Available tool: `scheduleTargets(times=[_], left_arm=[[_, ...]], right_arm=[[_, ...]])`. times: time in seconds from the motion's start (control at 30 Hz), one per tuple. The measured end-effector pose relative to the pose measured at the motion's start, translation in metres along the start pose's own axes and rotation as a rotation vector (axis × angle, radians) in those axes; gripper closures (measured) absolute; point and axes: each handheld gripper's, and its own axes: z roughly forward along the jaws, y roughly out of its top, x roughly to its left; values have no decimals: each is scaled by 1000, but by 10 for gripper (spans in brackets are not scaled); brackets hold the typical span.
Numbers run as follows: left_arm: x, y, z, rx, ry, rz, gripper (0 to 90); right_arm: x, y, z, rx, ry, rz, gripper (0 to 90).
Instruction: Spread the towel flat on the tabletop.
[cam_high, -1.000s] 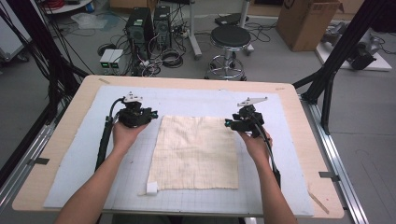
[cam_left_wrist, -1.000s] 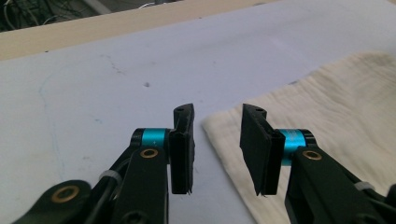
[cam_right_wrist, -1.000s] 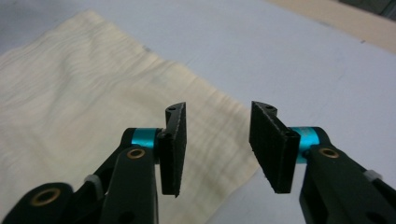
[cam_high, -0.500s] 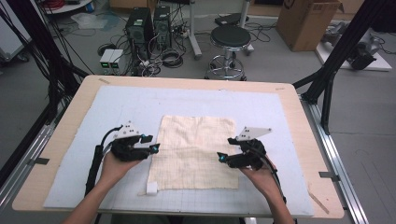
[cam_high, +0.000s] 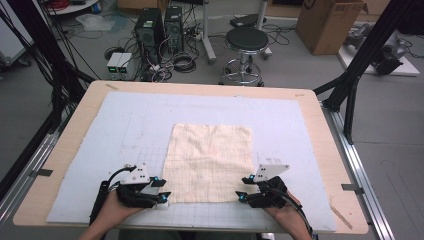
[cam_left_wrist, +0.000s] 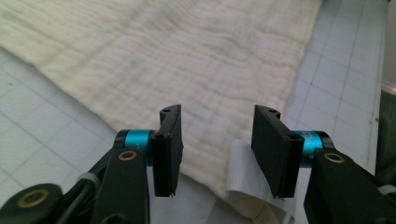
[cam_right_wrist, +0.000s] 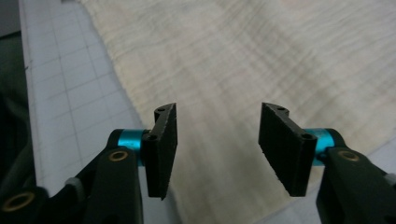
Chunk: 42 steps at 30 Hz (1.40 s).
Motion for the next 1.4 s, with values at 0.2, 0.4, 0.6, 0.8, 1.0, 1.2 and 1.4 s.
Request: scheduleTargets(times=[0.2, 0.4, 0.6, 0.8, 1.0, 1.2, 1.4], left_arm=[[-4, -2, 3, 16, 18, 40, 723], [-5, -2, 1, 20, 60, 41, 880], [-9, -5, -12, -7, 70, 42, 890], [-14, -11, -17, -6, 59, 45, 890], [-19, -13, -24, -15, 47, 44, 890], [-24, -16, -28, -13, 32, 34, 889], [-15, -14, -29, -55, 36, -12, 753]], right_arm=[[1, -1, 8, 52, 13, -19, 664], [-6, 0, 9, 56, 50, 3, 855], [0, 4, 8, 62, 83, 3, 878], [7, 5, 7, 73, 107, -16, 879], [12, 1, 3, 67, 132, -6, 878], [16, -1, 2, 61, 138, -6, 812], [12, 3, -4, -12, 113, 24, 653]])
